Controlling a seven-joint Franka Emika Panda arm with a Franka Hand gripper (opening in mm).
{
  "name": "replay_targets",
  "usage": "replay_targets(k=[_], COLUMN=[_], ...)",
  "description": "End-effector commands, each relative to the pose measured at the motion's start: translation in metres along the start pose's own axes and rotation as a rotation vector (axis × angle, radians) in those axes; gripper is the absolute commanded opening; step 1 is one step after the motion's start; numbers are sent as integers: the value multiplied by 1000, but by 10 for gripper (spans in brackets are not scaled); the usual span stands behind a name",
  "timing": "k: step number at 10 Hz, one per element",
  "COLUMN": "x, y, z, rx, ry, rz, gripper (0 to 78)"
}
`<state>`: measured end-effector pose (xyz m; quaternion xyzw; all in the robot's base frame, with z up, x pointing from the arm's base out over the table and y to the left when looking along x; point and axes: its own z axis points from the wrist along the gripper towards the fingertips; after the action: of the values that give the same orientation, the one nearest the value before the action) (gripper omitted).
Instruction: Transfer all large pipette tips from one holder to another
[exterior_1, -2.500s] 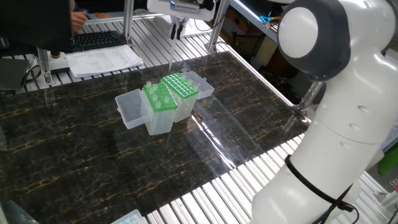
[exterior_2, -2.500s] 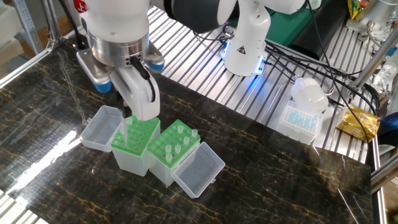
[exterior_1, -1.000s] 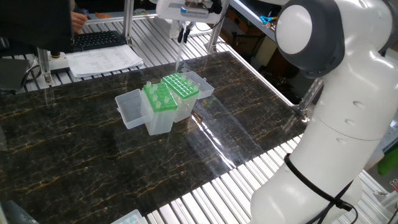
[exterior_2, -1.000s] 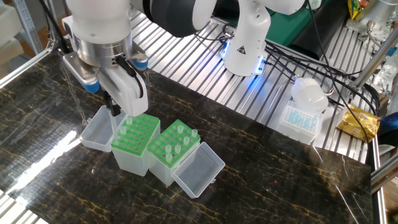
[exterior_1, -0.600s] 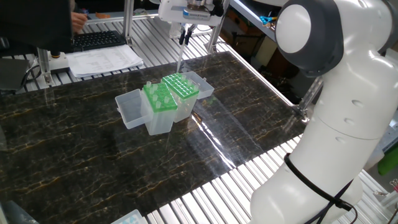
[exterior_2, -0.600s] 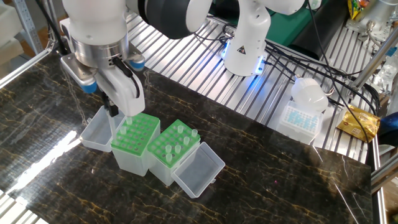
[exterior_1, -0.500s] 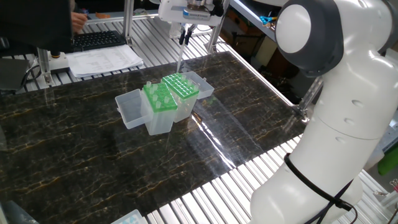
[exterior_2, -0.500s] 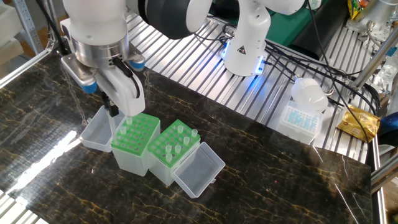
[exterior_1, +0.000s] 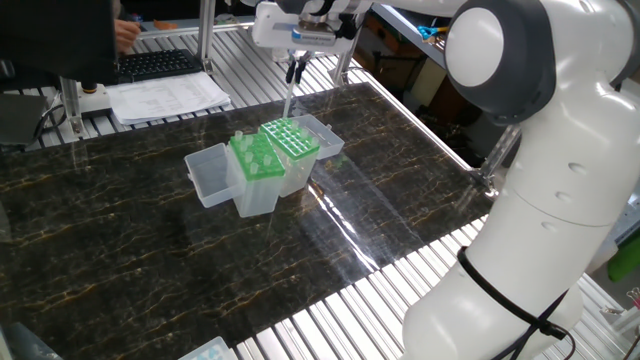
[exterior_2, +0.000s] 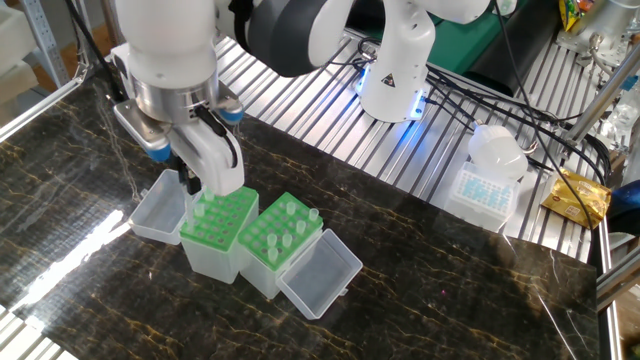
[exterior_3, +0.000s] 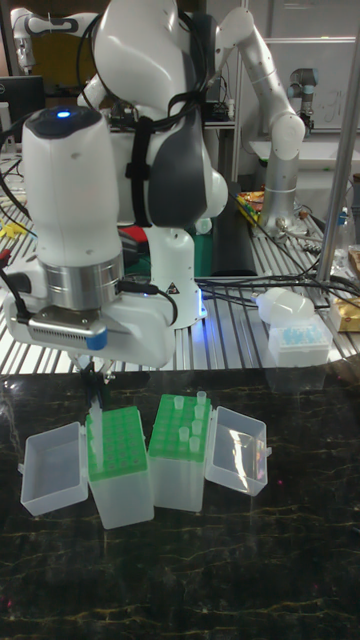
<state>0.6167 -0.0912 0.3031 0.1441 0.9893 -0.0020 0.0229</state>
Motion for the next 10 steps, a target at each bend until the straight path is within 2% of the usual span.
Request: replay_targets(k=[1, 10], x=[-1, -1], y=[-1, -1], z=[0, 0], rx=[4, 4], ry=[11, 11], rz=[-7, -7], gripper=[774, 774])
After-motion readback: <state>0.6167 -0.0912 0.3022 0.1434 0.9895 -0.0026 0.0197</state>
